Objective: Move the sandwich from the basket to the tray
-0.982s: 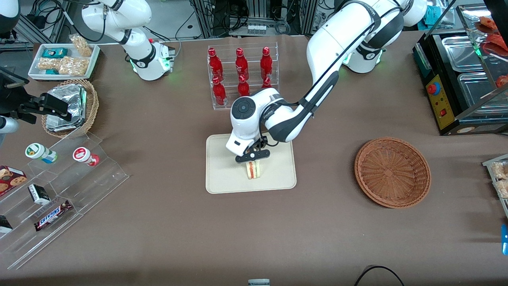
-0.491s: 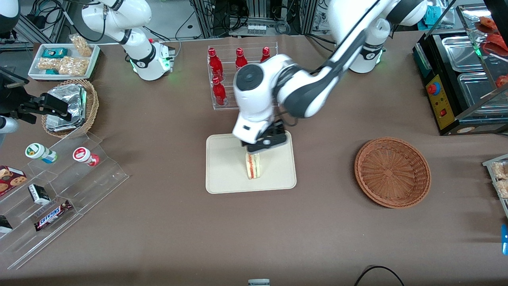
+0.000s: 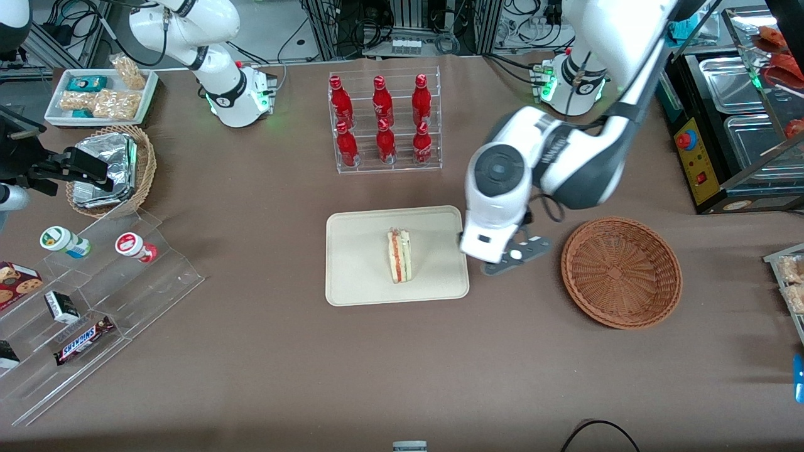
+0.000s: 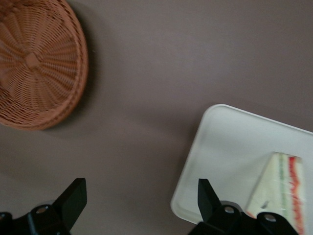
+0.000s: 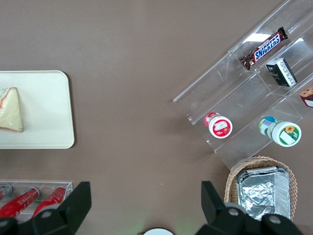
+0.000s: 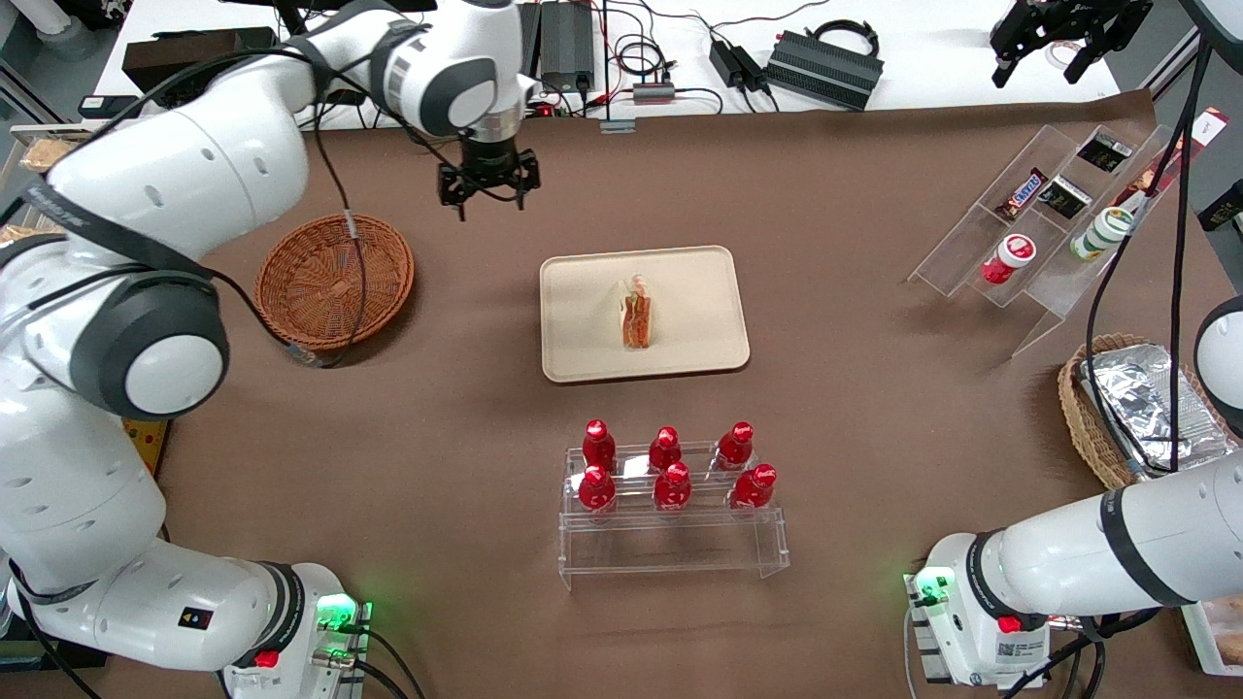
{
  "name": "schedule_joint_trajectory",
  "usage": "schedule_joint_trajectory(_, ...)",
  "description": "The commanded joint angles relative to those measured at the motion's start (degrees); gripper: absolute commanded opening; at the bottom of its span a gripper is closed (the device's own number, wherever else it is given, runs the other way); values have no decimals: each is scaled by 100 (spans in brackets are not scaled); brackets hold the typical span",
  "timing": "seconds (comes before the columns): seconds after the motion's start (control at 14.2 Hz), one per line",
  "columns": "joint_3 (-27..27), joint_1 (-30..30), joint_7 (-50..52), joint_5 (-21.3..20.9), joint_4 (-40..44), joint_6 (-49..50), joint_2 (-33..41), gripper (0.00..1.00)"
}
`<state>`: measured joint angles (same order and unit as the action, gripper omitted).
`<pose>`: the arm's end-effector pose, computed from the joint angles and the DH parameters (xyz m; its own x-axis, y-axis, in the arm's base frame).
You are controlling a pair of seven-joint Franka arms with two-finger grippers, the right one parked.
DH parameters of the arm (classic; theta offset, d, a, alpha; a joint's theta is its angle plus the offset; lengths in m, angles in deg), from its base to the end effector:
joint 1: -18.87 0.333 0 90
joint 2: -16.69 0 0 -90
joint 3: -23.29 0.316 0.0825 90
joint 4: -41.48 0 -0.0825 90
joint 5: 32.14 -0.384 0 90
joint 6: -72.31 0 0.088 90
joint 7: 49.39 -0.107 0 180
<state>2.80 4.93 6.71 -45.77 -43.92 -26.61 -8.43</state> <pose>0.5754 -0.3271 0.4187 0.9416 0.3352 -0.0339 0.3235 -0.9277 -0.1864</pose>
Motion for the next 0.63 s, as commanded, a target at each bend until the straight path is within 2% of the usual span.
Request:
schedule_joint_trajectory(0.0, -34, 530, -895, 158, -1029, 4, 1042, 100)
schedule_joint_trajectory(0.42, 53, 1454, -3372, 931, -1690, 468, 2211, 100)
schedule_joint_trajectory(0.56, 526, 1403, -4147, 1020, -1664, 733, 2484, 100)
